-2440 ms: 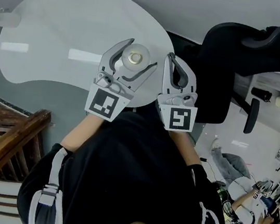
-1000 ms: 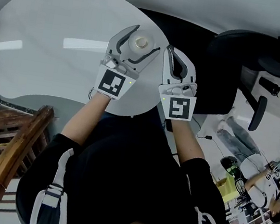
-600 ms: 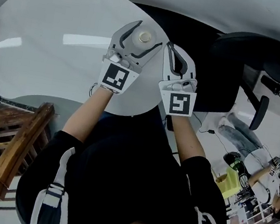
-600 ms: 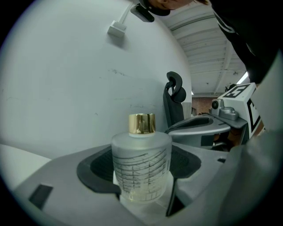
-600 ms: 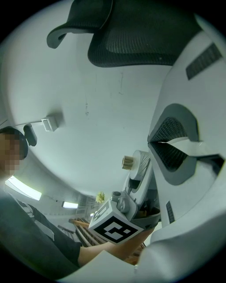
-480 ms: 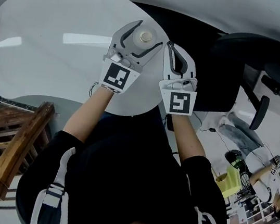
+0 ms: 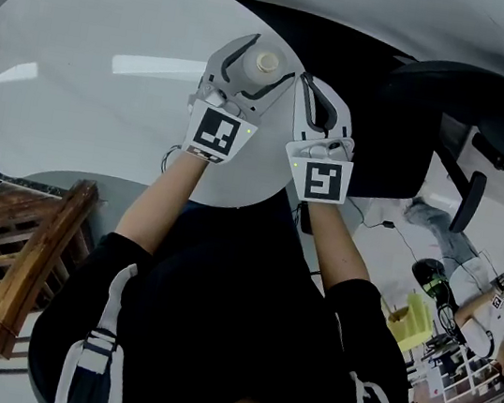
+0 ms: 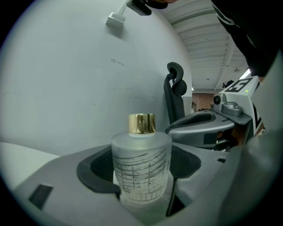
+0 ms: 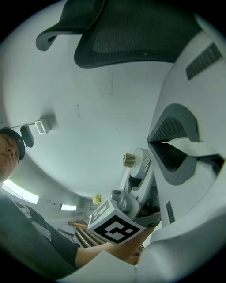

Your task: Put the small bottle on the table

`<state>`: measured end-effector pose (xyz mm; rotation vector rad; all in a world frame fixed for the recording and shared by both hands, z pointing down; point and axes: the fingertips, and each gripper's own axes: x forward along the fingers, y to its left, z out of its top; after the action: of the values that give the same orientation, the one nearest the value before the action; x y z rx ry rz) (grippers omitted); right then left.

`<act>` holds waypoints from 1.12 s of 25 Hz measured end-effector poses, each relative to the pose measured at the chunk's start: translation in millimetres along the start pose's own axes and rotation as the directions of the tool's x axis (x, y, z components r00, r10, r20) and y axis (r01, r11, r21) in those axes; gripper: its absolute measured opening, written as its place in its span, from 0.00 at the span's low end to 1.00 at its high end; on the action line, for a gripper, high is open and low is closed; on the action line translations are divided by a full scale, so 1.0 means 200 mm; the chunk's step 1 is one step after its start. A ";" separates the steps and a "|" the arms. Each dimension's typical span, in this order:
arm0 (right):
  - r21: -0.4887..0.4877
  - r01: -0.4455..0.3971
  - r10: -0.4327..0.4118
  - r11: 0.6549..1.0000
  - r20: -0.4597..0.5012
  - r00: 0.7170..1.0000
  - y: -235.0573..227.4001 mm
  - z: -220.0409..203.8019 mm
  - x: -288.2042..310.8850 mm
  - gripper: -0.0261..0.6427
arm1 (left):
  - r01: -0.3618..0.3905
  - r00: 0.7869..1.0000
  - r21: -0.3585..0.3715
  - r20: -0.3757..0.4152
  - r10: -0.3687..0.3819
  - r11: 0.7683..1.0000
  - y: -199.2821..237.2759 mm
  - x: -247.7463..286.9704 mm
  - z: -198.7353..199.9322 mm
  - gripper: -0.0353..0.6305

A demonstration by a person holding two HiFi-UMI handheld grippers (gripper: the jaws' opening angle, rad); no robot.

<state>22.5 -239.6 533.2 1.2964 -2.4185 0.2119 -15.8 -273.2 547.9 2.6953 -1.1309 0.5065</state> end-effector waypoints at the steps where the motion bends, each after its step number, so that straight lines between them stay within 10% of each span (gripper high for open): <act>1: 0.001 -0.001 0.001 1.000 -0.003 1.000 0.00 -0.01 0.00 0.07 | 0.000 1.000 -0.001 -0.006 0.000 1.000 0.00 0.01 -0.01 0.56; 28: 0.019 -0.009 0.010 1.000 -0.008 1.000 0.02 -0.02 0.00 0.07 | -0.040 0.993 0.024 -0.112 0.043 0.999 0.00 0.02 -0.15 0.56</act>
<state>19.8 -235.7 538.0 1.2901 -2.4221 0.2433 -20.7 -266.4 576.8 2.6288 -1.1595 0.6713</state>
